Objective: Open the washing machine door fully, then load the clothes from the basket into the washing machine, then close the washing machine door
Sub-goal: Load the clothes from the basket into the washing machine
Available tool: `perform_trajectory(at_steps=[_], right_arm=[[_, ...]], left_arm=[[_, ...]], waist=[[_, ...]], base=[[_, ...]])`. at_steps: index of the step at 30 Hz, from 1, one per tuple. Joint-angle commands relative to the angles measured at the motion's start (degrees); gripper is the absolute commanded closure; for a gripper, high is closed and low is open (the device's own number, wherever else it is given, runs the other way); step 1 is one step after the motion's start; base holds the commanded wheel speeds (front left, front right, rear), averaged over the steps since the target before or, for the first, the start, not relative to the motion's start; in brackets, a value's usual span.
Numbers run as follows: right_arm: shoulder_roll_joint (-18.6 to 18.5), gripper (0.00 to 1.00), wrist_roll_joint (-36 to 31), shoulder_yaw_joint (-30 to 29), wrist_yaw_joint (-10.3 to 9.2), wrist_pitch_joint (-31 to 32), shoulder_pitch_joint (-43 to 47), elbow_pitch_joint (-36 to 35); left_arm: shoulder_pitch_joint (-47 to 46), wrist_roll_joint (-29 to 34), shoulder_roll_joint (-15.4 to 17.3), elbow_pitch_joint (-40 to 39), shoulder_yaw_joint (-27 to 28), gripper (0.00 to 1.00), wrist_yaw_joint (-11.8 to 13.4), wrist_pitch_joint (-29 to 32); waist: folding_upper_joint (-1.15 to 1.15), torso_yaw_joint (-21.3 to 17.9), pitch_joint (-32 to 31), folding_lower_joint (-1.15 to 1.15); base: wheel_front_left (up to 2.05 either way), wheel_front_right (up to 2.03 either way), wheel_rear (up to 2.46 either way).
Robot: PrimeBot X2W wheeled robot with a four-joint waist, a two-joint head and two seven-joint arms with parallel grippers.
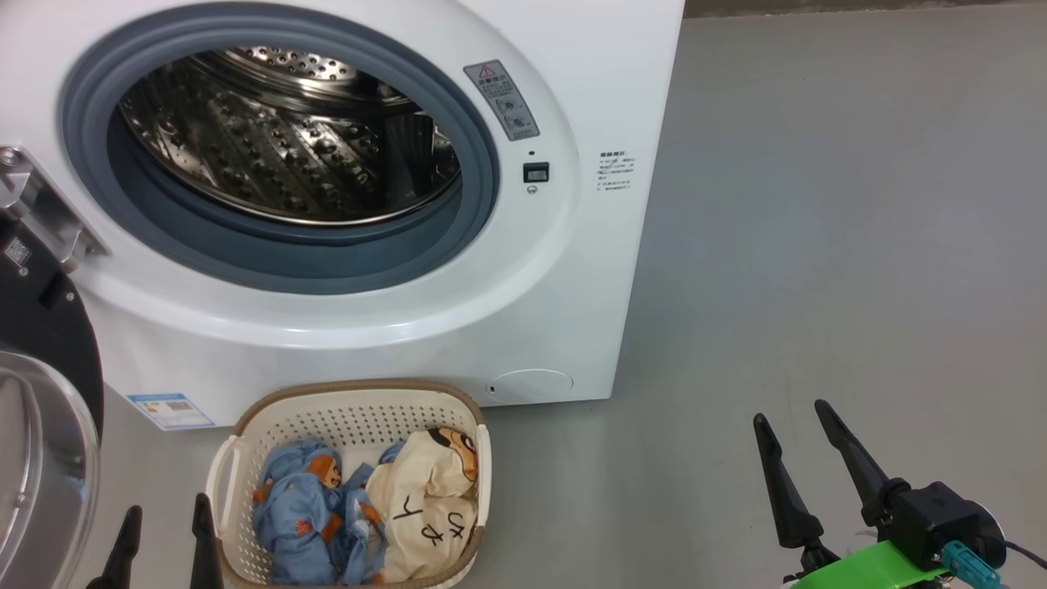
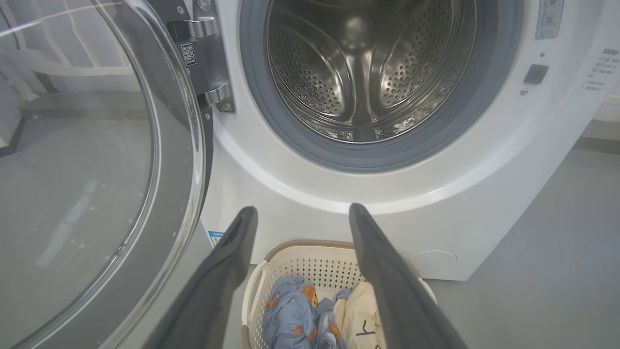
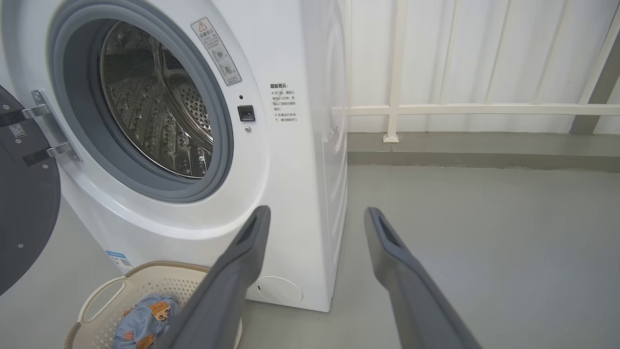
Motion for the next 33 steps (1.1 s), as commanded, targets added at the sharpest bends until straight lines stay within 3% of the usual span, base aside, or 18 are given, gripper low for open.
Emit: perform_trajectory(at_steps=[1, 22, 33], right_arm=[[-0.1, 0.00, 0.0, 1.5, 0.08, -0.7, -1.3, -1.3], [-0.1, 0.00, -0.2, 1.3, 0.08, -0.7, -1.9, -1.8], [-0.1, 0.00, -0.3, 0.9, 0.08, -0.7, -2.7, -2.3]], left_arm=[[-2.6, 0.4, 0.6, -1.1, 1.7, 0.00, -0.2, -0.8], [-3.5, 1.1, 0.4, -2.1, 1.5, 0.00, -1.6, -0.8], [-6.2, 0.8, 0.3, -0.5, 1.3, 0.00, -2.4, -0.8]], waist=[[0.00, 0.1, 0.2, 0.00], [0.00, 0.1, 2.6, 0.00], [0.00, 0.4, 6.9, 0.00]], base=[[0.00, 0.00, 0.00], [0.00, 0.00, 0.00], [0.00, 0.00, 0.00]])
